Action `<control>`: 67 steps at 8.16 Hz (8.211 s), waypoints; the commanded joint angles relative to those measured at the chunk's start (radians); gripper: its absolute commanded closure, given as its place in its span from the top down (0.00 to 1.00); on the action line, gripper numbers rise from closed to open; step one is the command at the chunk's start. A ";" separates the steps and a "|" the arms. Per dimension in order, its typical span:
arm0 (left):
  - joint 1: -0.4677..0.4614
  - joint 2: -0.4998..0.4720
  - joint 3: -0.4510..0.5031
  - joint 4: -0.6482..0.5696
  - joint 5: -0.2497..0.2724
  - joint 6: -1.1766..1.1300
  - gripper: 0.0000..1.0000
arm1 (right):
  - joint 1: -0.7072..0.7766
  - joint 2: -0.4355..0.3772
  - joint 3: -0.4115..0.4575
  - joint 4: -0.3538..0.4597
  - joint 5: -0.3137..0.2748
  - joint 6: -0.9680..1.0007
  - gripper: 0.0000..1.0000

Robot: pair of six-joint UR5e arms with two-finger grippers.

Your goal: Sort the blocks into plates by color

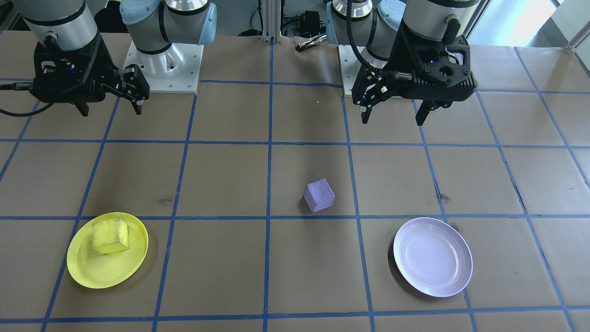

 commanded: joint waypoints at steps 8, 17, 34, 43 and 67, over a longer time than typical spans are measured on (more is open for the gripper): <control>-0.055 -0.173 -0.309 0.242 -0.086 -0.330 1.00 | -0.002 0.003 0.006 0.004 -0.003 0.003 1.00; -0.054 -0.339 -0.361 0.388 -0.092 -0.333 1.00 | -0.003 0.003 0.008 0.004 -0.004 0.004 1.00; -0.011 -0.369 -0.158 0.261 -0.037 -0.106 0.22 | -0.003 0.003 0.008 0.004 -0.003 0.004 1.00; 0.303 -0.503 0.105 0.170 0.055 0.333 0.18 | -0.003 0.003 0.008 0.003 -0.004 0.014 1.00; 0.009 -0.053 0.102 0.012 0.055 0.075 1.00 | 0.000 0.008 0.021 -0.026 0.086 0.004 1.00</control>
